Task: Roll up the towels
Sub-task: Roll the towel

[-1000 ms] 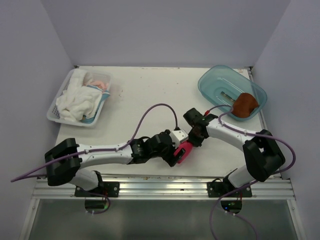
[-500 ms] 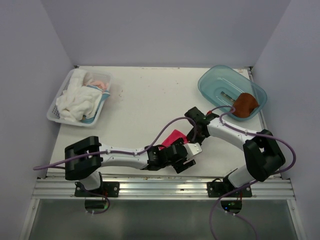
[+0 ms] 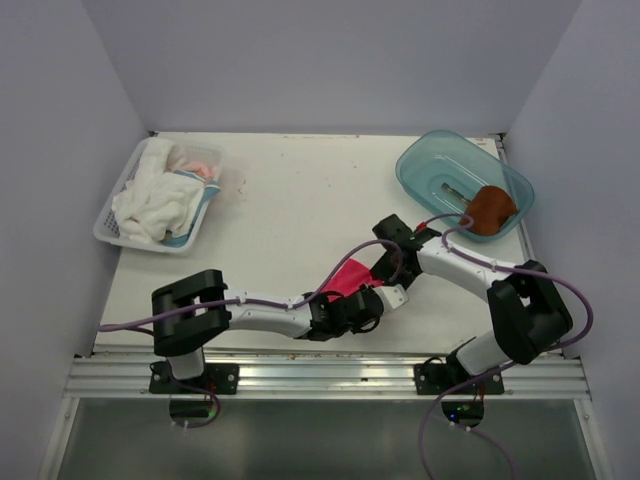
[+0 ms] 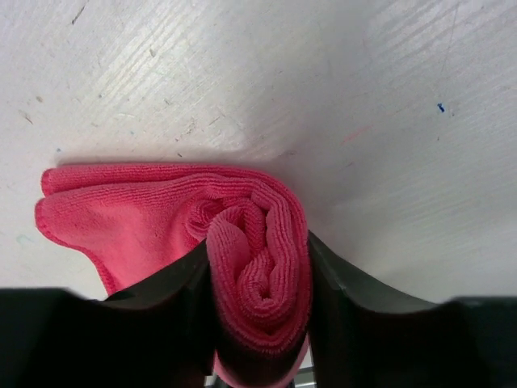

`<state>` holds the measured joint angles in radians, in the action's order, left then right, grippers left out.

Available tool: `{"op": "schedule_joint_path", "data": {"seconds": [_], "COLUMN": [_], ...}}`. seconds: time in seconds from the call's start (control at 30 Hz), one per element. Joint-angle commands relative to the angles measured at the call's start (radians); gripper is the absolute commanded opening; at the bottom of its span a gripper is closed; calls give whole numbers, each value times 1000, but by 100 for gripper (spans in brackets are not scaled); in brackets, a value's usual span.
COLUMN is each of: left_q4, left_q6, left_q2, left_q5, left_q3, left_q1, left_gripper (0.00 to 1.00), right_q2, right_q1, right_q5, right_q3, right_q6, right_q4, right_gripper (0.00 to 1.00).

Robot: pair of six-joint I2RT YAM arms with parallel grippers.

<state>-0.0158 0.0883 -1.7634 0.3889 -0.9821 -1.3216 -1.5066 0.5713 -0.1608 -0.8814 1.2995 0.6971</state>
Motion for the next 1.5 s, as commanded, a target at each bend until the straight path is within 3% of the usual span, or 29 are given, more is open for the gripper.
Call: {"op": "schedule_joint_path", "data": {"seconds": [0.0,0.07,0.13,0.33,0.47,0.63,0.73,1.23,1.47], "left_q4": [17,-18,-16,-1,82,194,261,212,206], "left_q6": [40,54,73,111,149,231,272,260,275], "left_q2": [-11,8,24,68,71,67,53,-27,-48], "left_q5": [-54,-135,-233,-492,-672,-904,-1001,-1045,-1039], "left_q3": [-24,-20,-13,23,56,123,146,94,72], "left_q1": [41,90,146,249,292,377,426,450,452], "left_gripper": [20,14,10,6,5,5,5,5,5], "right_q2": [63,85,123,354,535,589,598,594,580], "right_q1": [1,-2,-5,-39,-56,-57,-57,-56,-22], "right_q5": [0,-8,-17,-42,-32,32,79,133,77], "right_q3": [28,39,45,149,294,372,465,625,644], "right_q6": [-14,-35,-74,-134,-167,-204,-171,-40,46], "right_q4": [-56,-73,-88,-223,-419,-485,-612,-791,-707], "right_gripper": [55,72,80,83,86,88,88,88,85]}}
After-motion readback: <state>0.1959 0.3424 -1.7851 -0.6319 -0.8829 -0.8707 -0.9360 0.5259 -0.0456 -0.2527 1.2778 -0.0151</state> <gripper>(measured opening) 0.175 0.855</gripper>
